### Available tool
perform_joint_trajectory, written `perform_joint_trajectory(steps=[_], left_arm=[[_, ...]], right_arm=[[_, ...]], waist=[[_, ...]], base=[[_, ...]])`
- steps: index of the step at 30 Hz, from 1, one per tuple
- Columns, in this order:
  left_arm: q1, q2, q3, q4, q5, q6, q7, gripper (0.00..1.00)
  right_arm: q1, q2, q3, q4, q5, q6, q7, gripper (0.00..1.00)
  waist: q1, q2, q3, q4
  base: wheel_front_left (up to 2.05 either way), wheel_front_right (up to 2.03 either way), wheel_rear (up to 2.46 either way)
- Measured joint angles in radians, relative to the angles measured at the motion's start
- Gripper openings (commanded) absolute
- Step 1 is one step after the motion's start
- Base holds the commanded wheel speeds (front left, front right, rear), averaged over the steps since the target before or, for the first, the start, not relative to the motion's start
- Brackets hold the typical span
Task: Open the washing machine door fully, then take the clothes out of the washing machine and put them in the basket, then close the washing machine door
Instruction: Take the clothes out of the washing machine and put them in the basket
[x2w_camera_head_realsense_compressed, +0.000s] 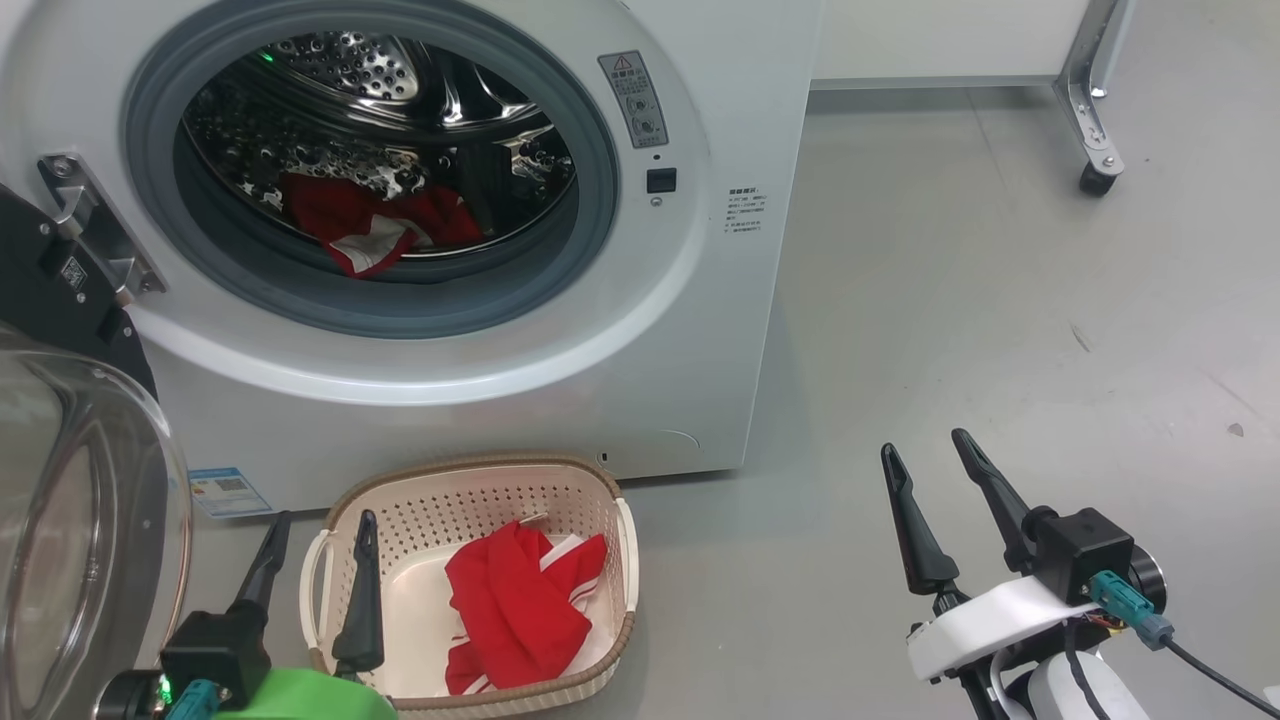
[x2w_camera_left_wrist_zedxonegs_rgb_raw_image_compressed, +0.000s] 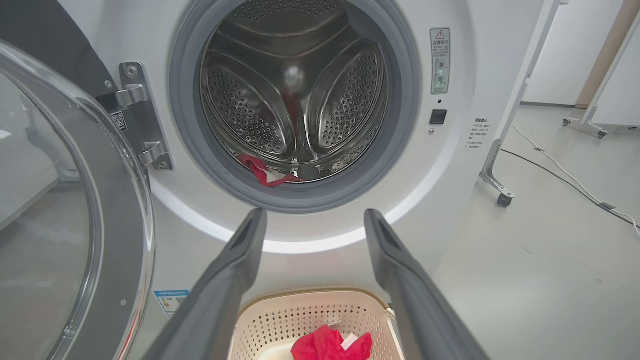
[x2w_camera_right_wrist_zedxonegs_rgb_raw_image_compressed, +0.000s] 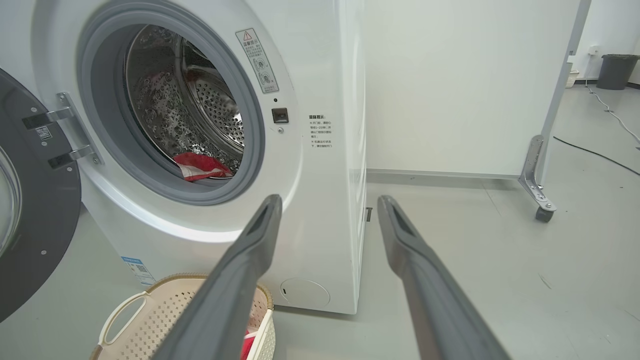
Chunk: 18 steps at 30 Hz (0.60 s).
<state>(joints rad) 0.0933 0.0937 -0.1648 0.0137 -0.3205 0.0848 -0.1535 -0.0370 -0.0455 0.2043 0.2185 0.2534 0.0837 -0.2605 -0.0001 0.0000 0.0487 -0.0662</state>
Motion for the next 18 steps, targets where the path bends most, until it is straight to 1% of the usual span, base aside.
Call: perform_joint_trajectory(steps=[9, 12, 18], left_arm=[[-0.022, 0.007, 0.008, -0.008, -0.001, 0.007, 0.032, 1.00], [-0.077, 0.012, 0.007, 0.012, -0.005, 0.004, 0.050, 1.00], [-0.200, 0.017, -0.006, 0.086, -0.013, -0.021, 0.115, 1.00]], right_arm=[[-0.002, 0.000, 0.002, -0.034, -0.008, -0.005, 0.000, 1.00], [-0.008, 0.000, 0.004, -0.049, -0.010, -0.007, 0.000, 1.00], [-0.031, 0.000, 0.019, -0.075, -0.010, -0.007, 0.000, 1.00]], waist=[[0.0000, 0.0000, 0.056, -0.012], [0.0000, 0.0000, 0.088, -0.019], [0.0000, 0.0000, 0.162, -0.038]], base=[[0.00, 0.00, 0.00], [0.00, 0.00, 0.00], [0.00, 0.00, 0.00]])
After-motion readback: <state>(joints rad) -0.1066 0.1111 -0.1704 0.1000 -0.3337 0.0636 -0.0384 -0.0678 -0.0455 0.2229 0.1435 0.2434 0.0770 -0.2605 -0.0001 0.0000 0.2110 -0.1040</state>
